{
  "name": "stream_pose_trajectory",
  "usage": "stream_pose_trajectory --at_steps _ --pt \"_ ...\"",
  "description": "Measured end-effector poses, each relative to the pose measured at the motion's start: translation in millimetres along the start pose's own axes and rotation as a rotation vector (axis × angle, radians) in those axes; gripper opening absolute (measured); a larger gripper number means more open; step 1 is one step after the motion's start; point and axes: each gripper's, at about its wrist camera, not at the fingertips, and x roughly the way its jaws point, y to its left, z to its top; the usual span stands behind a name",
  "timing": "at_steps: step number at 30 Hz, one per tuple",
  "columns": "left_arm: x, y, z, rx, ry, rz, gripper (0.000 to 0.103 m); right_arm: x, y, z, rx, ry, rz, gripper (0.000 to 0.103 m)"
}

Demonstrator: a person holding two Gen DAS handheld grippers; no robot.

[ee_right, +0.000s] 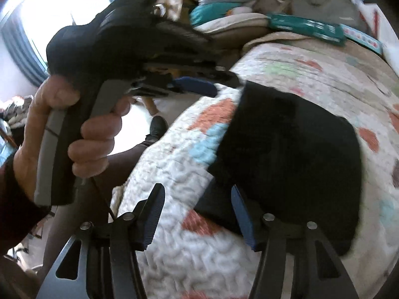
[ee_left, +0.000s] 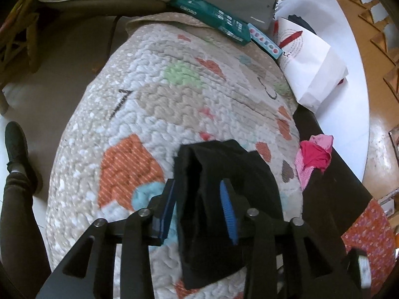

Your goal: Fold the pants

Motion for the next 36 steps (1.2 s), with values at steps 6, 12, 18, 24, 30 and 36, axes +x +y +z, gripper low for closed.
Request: stream_pose_trajectory --at_steps 6,12,18,24,30,36 --pt "9.3 -13.0 -17.8 -0.027 0.012 0.012 0.044 -48.4 -57.3 -24.2 0.177 -0.043 -0.064 0.063" --pt "22.2 -23.5 -38.4 0.019 0.031 0.101 0.048 -71.2 -84.3 -21.3 0.300 -0.113 -0.038 0.063" --pt "22.2 -18.6 -46.0 -0.036 0.028 0.057 0.048 -82.1 -89.2 -14.7 0.324 -0.115 0.044 0.065" --pt "9.3 -18.0 -36.1 -0.078 -0.011 0.053 0.050 -69.5 -67.8 -19.2 0.223 0.022 0.183 0.068" --pt "34.1 -44.9 -46.7 0.062 0.054 0.133 0.052 -78.6 -58.0 -27.6 0.179 0.047 0.233 0.068" --pt "46.7 -33.7 -46.9 0.078 0.101 0.298 0.029 -101.5 -87.2 -19.5 0.229 -0.015 0.096 0.068"
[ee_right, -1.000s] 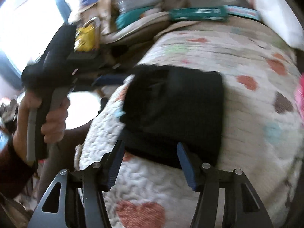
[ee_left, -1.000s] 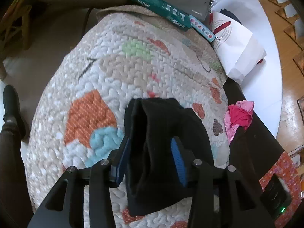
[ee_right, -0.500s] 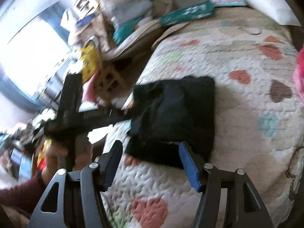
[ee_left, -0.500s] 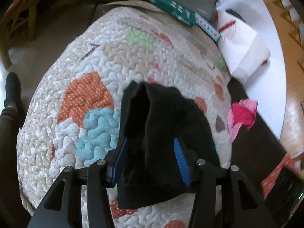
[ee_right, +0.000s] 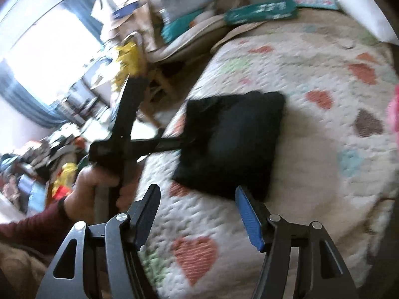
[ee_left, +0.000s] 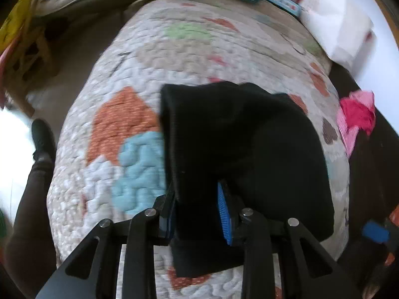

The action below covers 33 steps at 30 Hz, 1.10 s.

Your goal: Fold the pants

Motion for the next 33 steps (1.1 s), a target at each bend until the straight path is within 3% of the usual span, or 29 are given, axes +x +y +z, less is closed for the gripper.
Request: stream_pose_trajectory --at_steps 3,6,10,15,19,21,24,26,28,31,33 --pt "-11.9 13.1 1.0 -0.027 -0.030 -0.016 0.032 -6.7 -15.3 14.1 0.049 -0.034 -0.062 0.070" --pt "-18.4 29.8 1.3 -0.102 -0.037 -0.108 0.042 -4.1 -29.8 30.6 0.102 -0.063 -0.087 0.074" --pt "-19.3 42.3 0.5 -0.184 -0.043 -0.121 0.042 13.9 -48.3 50.5 0.190 -0.070 -0.082 0.076" --pt "-22.6 52.9 3.9 -0.266 -0.070 -0.228 0.046 35.5 -65.8 61.4 0.261 -0.065 -0.107 0.076" --pt "-7.5 44.9 22.9 -0.254 -0.058 -0.218 0.053 50.1 -77.7 61.0 0.320 -0.057 -0.089 0.076" --pt "5.8 42.3 26.3 -0.253 -0.013 -0.207 0.054 58.3 -84.3 60.5 0.356 -0.055 -0.065 0.076" --pt "13.1 40.0 18.3 -0.235 0.012 -0.278 0.056 70.3 -92.8 59.1 0.412 -0.045 -0.018 0.076" --pt "17.6 39.2 9.9 -0.216 0.021 -0.316 0.067 80.2 -97.1 57.7 0.439 -0.032 0.013 0.077" --pt "24.4 40.1 1.2 -0.211 0.035 -0.357 0.070 88.8 -98.5 56.3 0.447 -0.018 0.032 0.077" --pt "23.9 34.9 -4.6 -0.168 0.007 -0.384 0.078 104.4 -100.9 53.6 0.456 0.008 0.057 0.077" --pt "25.1 27.0 -3.9 -0.132 0.012 -0.374 0.078 113.9 -102.8 51.2 0.473 0.009 0.080 0.077"
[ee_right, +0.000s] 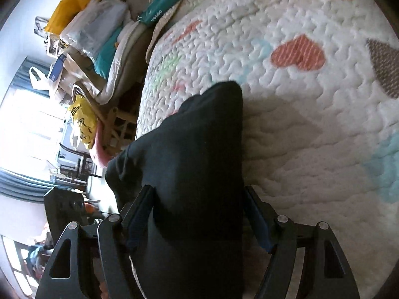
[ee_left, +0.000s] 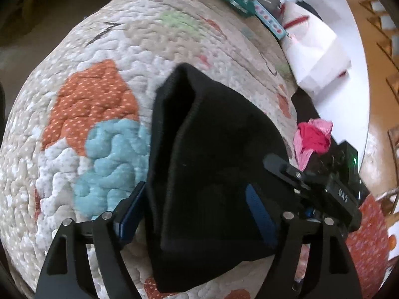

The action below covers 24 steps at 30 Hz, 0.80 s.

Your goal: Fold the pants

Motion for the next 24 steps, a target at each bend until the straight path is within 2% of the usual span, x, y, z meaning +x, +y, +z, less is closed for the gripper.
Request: stream_pose_trajectory --at_steps 2,4,5,6,9,13,16,20,24 --pt "3.8 -6.5 -2.0 0.031 0.016 0.014 0.046 7.4 -2.7 -1.1 0.012 -0.007 0.029 0.078" --pt "1.5 -6.5 -2.7 0.033 0.008 0.023 0.035 9.7 -2.4 -1.2 0.007 -0.016 0.049 0.077" --pt "-1.0 -4.8 -2.4 0.025 0.003 0.015 0.033 9.9 -0.1 -1.4 -0.006 -0.012 0.047 0.071" --pt "-4.0 -2.3 -1.5 0.012 0.001 0.004 0.032 8.4 4.3 -1.8 -0.033 -0.007 0.028 0.059" --pt "-11.1 -4.9 1.4 0.005 -0.010 -0.023 0.031 -3.8 16.6 -2.5 -0.090 -0.012 0.021 0.046" --pt "-15.2 -20.9 23.2 0.030 -0.038 -0.025 0.031 -17.0 39.4 4.8 -0.154 -0.044 0.018 0.042" --pt "-16.4 -30.8 54.6 0.023 -0.060 -0.042 0.031 -25.2 54.6 24.2 -0.188 -0.078 0.013 0.042" --pt "-11.6 -47.4 107.2 0.062 -0.105 -0.015 0.031 -27.1 67.0 71.7 -0.210 -0.120 -0.007 0.041" --pt "7.1 -46.4 149.6 0.046 -0.116 0.024 0.031 -16.7 71.4 119.3 -0.200 -0.136 -0.009 0.041"
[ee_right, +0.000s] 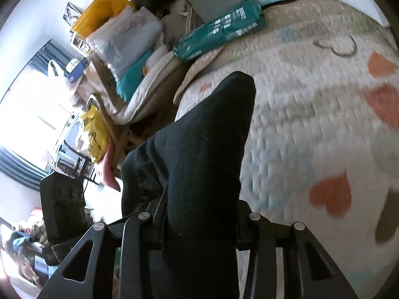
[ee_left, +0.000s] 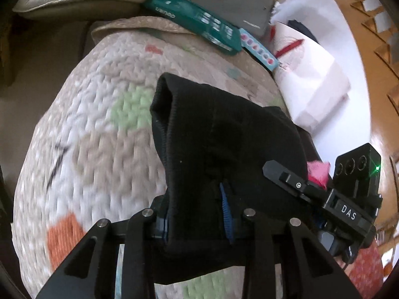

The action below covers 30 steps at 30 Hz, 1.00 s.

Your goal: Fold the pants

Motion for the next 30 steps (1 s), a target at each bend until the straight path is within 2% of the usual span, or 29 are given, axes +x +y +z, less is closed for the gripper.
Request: stream_pose_trajectory --at_steps 5,8,9,12,15,17,20,21,24,26,30 --pt "41.7 16.4 22.7 -0.003 0.036 0.096 0.032 44.3 -24.4 31.6 0.038 0.026 -0.036 0.042" --pt "59.4 25.2 24.4 -0.003 0.061 0.152 0.035 71.3 -40.4 36.5 0.065 0.055 -0.074 0.047" --pt "60.9 26.7 24.2 0.002 0.060 0.150 0.037 77.7 -43.5 37.0 0.072 0.063 -0.090 0.052" --pt "59.7 25.2 23.6 0.029 0.061 0.160 0.042 89.5 -51.3 34.5 0.086 0.070 -0.117 0.063" --pt "49.9 19.6 25.3 0.049 0.058 0.166 0.044 87.7 -59.9 32.9 0.101 0.062 -0.100 0.064" --pt "36.5 13.8 32.6 0.058 0.013 0.158 0.044 81.9 -62.5 34.0 0.102 0.053 -0.101 0.065" --pt "19.0 11.6 48.0 0.015 -0.050 0.126 0.044 68.4 -63.7 34.4 0.108 0.032 -0.101 0.065" --pt "18.2 11.3 54.2 0.002 -0.061 0.136 0.044 63.5 -64.0 36.0 0.113 0.019 -0.098 0.066" --pt "29.5 11.5 72.6 -0.019 -0.067 0.238 0.044 51.3 -64.0 43.5 0.120 -0.031 -0.110 0.068" --pt "42.6 17.5 79.3 -0.032 -0.042 0.302 0.044 49.4 -64.4 52.7 0.127 -0.049 -0.127 0.068" --pt "64.8 33.4 83.5 -0.054 -0.001 0.375 0.045 61.4 -64.8 67.1 0.127 -0.037 -0.181 0.068"
